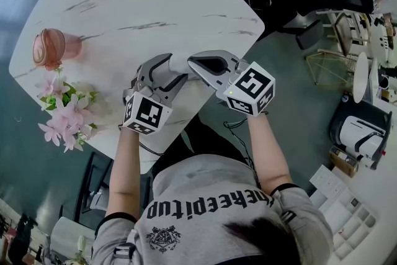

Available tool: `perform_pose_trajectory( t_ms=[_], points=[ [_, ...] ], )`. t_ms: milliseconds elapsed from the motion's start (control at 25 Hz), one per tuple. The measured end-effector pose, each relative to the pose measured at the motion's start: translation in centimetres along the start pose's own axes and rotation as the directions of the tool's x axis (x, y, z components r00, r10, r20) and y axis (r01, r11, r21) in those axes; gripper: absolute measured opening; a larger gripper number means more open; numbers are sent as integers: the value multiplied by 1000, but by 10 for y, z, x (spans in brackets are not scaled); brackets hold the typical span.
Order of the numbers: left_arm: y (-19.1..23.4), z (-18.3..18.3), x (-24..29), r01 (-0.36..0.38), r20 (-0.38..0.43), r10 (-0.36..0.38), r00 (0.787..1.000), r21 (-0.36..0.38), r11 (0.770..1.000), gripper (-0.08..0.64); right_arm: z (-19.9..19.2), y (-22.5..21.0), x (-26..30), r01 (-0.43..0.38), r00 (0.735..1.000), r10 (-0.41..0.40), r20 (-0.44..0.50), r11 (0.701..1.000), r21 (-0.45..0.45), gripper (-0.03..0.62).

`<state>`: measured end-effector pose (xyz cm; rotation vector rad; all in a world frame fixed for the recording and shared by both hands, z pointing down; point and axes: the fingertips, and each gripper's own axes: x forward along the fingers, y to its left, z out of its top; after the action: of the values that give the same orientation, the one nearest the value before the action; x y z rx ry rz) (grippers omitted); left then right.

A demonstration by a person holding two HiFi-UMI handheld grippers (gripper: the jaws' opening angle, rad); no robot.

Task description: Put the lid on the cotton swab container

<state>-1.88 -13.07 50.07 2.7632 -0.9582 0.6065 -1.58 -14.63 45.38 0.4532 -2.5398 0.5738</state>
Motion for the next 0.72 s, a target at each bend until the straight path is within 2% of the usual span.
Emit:
perform_pose_trajectory(
  t_ms=[400,720],
  points=[
    [0,0,0,3,2,-3,1000,-9,1000,267,-5,6,4,26,994,-34,-100,996,-83,11],
    [0,0,1,7,-3,-7,1000,-5,1000,267,-7,7,6,49,983,-67,-169,993,-109,11]
  ],
)
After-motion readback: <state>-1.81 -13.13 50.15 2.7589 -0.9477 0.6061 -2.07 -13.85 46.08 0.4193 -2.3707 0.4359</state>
